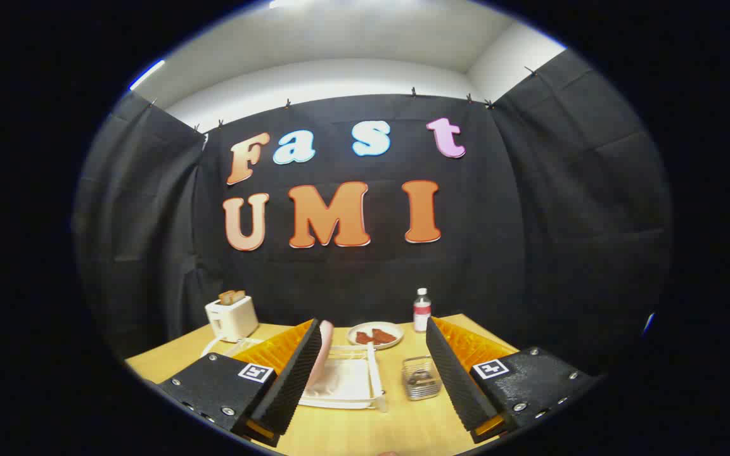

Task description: Take the plate from the dish rack, then take the spoon from the basket and place it into the plate.

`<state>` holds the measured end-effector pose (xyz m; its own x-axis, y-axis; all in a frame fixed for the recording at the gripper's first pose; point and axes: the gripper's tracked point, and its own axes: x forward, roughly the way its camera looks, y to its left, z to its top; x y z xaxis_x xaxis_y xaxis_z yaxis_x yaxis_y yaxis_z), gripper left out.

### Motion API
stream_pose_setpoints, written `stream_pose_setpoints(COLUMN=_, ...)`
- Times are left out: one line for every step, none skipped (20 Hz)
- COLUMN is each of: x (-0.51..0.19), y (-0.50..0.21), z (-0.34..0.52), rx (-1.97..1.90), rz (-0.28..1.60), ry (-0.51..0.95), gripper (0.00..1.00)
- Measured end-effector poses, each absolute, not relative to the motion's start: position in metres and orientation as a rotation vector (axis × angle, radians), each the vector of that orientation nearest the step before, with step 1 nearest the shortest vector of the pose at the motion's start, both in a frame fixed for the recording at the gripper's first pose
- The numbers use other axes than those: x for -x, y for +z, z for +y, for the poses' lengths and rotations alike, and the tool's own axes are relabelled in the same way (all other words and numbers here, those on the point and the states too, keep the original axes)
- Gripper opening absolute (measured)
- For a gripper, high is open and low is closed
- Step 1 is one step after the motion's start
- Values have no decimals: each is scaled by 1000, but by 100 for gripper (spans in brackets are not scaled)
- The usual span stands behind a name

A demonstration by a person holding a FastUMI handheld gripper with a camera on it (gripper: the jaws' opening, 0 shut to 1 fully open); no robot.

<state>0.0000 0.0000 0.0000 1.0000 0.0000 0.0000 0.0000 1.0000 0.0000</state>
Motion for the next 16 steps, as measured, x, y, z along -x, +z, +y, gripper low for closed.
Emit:
stream_pose_setpoints(x=-1, y=-6, z=3, rx=-4, rz=9, ry=0, gripper=99)
stream_pose_setpoints(x=-2, y=-14, z=6, rx=-6, rz=22, ry=-3, gripper=99)
stream_pose_setpoints(x=-5, y=-22, z=11, rx=-2, rz=38, ry=-1, gripper=98)
stream_pose_setpoints(x=-6, y=-32, z=14, rx=4, rz=63, ry=0, gripper=98)
stream_pose_setpoints(x=-6, y=-41, z=16, rx=3, rz=86, ry=7, gripper=99)
stream_pose_setpoints(x=-6, y=-44, z=18, rx=-6, rz=99, ry=13, gripper=99)
stream_pose_setpoints(x=-6, y=-45, z=18, rx=-16, rz=107, ry=15, gripper=99)
stream_pose_setpoints(x=-8, y=-44, z=16, rx=-22, rz=104, ry=13, gripper=99)
stream_pose_setpoints(x=-8, y=-43, z=15, rx=-22, rz=100, ry=9, gripper=99)
stream_pose_setpoints(x=-8, y=-42, z=13, rx=-18, rz=95, ry=5, gripper=99)
stream_pose_setpoints(x=-9, y=-40, z=11, rx=-12, rz=90, ry=3, gripper=99)
stream_pose_setpoints(x=-9, y=-40, z=10, rx=-6, rz=86, ry=-1, gripper=99)
stream_pose_setpoints(x=-9, y=-38, z=8, rx=-4, rz=81, ry=-5, gripper=99)
stream_pose_setpoints(x=-10, y=-38, z=9, rx=-2, rz=80, ry=-4, gripper=99)
stream_pose_setpoints(x=-11, y=-39, z=8, rx=0, rz=82, ry=-7, gripper=99)
stream_pose_setpoints(x=-12, y=-42, z=8, rx=1, rz=85, ry=-8, gripper=99)
